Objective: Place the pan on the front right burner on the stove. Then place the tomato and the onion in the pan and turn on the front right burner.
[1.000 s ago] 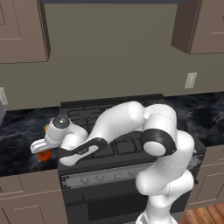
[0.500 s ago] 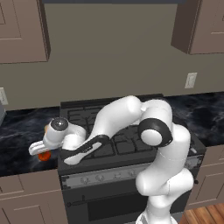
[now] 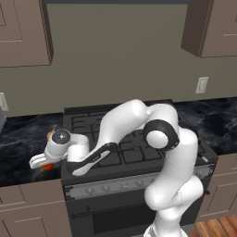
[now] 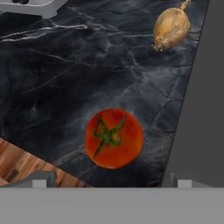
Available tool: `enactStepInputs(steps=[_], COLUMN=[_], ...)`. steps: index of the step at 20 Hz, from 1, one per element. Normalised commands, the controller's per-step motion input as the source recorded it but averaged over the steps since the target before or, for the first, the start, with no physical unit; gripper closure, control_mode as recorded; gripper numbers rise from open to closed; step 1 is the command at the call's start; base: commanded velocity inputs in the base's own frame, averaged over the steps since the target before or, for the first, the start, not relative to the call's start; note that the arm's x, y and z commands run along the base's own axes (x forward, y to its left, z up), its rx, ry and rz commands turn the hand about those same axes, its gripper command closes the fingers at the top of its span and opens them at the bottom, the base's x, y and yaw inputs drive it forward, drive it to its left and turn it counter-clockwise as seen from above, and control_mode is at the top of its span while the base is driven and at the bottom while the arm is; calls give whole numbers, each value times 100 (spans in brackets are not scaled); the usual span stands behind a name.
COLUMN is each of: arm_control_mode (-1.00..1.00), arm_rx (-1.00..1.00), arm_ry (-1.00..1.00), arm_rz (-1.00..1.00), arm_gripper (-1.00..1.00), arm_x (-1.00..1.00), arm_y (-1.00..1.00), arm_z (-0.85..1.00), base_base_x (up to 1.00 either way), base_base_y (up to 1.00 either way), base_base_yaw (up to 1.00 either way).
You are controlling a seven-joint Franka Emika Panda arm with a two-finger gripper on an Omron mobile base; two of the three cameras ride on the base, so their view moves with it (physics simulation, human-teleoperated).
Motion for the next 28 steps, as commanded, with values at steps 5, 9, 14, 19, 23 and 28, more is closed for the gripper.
enactStepInputs(steps=[5, 9, 14, 19, 23, 28], arm_control_mode=[-100, -100, -100, -100, -100, -100], arm_rx=[0, 0, 0, 0, 0, 0], arm_ry=[0, 0, 0, 1, 4, 3], arm_rz=[0, 0, 0, 0, 0, 0], arm_gripper=[-100, -100, -100, -100, -100, -100], arm_x=[7, 22, 23, 5, 0, 1], arm_y=[0, 0, 0, 5, 16, 15], arm_z=[-7, 0, 0, 0, 0, -1], base_base_x=[0, 0, 0, 0, 0, 0], base_base_y=[0, 0, 0, 0, 0, 0], base_base_yaw=[0, 0, 0, 0, 0, 0])
